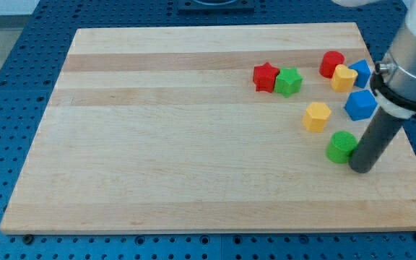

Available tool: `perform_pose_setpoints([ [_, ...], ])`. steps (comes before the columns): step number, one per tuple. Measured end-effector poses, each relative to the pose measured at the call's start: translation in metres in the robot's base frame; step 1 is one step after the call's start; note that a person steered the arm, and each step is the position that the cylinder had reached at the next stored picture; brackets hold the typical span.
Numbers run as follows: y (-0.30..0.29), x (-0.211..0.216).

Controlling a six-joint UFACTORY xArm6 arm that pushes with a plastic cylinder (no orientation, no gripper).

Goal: Place green circle left diagonally towards yellow hexagon

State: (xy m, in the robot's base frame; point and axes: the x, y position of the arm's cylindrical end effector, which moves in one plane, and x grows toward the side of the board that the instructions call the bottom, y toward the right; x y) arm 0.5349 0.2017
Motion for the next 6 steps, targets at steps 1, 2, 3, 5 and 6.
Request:
perform_pose_setpoints([
  [1,-0.003,-0.016],
  [2,-0.003,-0.046],
  [3,-0.003,-0.072],
  [5,-0.007,-0.109],
  [6,-0.012,-0.119],
])
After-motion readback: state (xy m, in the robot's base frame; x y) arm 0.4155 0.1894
